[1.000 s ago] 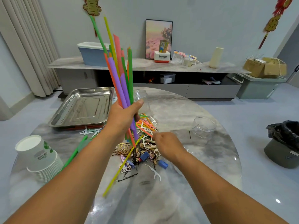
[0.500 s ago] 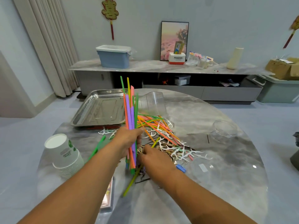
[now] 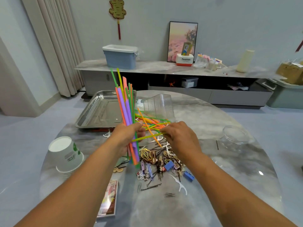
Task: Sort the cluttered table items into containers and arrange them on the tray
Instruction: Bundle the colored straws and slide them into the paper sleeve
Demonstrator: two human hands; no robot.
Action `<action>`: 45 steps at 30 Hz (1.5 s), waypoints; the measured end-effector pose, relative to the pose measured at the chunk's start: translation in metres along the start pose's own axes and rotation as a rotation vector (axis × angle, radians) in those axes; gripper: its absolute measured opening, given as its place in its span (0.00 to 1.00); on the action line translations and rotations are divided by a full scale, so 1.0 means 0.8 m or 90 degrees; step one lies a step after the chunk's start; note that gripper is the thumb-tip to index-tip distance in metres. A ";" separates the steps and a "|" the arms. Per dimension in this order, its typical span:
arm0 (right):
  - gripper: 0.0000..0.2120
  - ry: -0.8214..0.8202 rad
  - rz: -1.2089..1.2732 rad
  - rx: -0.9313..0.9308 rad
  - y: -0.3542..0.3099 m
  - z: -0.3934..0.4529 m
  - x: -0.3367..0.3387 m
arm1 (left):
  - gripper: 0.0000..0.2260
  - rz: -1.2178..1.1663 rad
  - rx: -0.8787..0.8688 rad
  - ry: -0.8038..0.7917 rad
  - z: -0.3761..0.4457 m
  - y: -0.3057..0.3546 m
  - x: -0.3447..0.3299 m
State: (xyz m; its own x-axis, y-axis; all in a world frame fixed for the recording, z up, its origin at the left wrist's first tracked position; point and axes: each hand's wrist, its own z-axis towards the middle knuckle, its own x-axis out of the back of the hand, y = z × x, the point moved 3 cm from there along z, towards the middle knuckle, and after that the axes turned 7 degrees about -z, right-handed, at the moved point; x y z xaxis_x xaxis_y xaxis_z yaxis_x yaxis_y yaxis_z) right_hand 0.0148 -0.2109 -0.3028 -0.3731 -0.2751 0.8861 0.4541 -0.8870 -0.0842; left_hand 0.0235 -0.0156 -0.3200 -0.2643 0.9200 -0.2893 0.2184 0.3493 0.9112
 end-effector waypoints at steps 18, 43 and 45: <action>0.11 -0.152 0.210 -0.211 -0.022 0.029 -0.025 | 0.14 -0.126 0.019 0.024 0.009 -0.042 -0.059; 0.61 -0.099 0.508 -0.441 0.087 0.189 -0.135 | 0.09 -0.179 -0.022 0.005 0.108 0.004 -0.029; 0.59 -0.066 0.513 -0.445 0.091 0.189 -0.136 | 0.09 -0.150 -0.018 0.021 0.113 0.002 -0.023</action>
State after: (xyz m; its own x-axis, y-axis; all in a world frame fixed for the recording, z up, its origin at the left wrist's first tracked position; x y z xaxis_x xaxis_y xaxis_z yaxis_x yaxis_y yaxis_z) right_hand 0.2110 -0.1897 -0.3367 -0.0845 -0.8707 0.4845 -0.0412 -0.4828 -0.8748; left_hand 0.1141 -0.0160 -0.3394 -0.3361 0.8068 -0.4859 0.1205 0.5485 0.8274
